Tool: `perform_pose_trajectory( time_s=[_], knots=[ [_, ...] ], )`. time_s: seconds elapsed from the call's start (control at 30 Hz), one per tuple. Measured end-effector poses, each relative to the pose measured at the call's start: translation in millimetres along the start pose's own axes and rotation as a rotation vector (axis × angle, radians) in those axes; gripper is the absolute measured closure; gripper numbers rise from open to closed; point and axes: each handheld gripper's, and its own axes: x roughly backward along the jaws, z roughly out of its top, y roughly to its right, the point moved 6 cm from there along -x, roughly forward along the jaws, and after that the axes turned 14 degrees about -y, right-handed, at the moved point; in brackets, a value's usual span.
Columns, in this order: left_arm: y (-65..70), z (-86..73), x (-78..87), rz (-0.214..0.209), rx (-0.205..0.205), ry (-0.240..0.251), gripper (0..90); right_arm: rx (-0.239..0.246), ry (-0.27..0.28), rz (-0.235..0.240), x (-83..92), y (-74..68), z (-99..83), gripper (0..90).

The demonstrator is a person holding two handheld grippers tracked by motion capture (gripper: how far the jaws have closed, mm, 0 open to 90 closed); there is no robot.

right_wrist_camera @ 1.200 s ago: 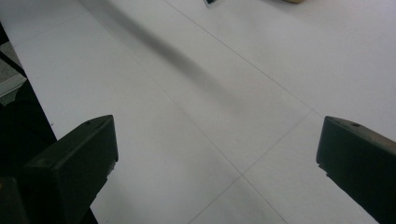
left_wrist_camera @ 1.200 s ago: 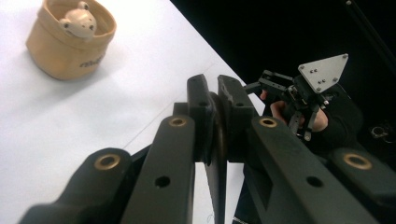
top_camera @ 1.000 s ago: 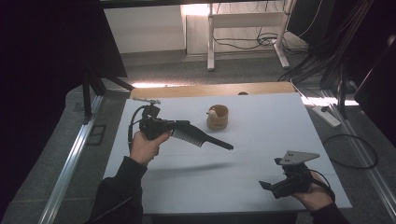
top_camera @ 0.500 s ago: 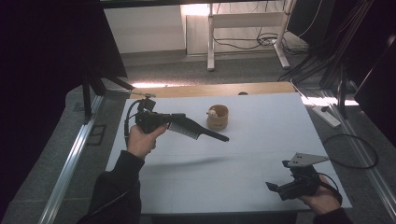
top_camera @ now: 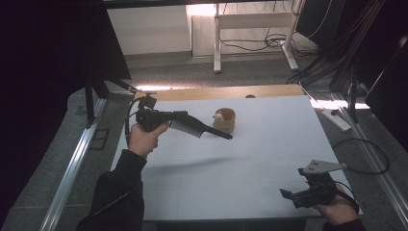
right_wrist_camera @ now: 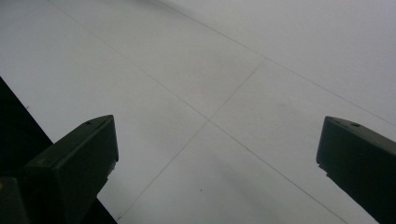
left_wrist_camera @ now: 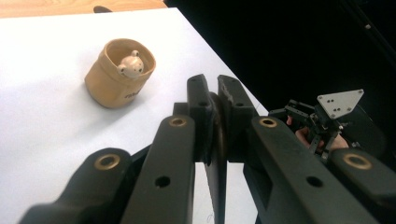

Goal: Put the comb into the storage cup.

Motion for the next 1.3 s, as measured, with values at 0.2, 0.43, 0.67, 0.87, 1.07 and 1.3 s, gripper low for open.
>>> perform_pose_trajectory(
  time_s=[0.2,0.43,0.67,0.87,1.07,1.3],
  knots=[
    [-2.0,5.7,4.5,0.011,0.002,0.006,83.4,-0.031,-0.007,-0.02,4.1,3.3,-6.9,0.0],
    [-5.0,11.2,7.7,0.019,0.008,0.011,83.4,-0.077,-0.001,-0.044,10.8,6.5,-12.3,0.0],
    [-8.0,14.9,10.7,0.021,0.012,0.02,83.4,-0.109,-0.001,-0.059,16.4,8.0,-17.1,0.0],
    [-8.7,19.1,12.6,0.032,0.014,0.023,83.4,-0.121,-0.011,-0.077,19.7,8.6,-21.1,0.0],
    [-8.4,24.5,14.9,0.046,0.012,0.026,83.4,-0.13,-0.022,-0.101,21.9,8.8,-24.5,0.0],
    [-8.9,32.2,18.1,0.074,0.011,0.023,83.4,-0.128,-0.023,-0.103,23.6,7.8,-26.2,0.0]
  ],
)
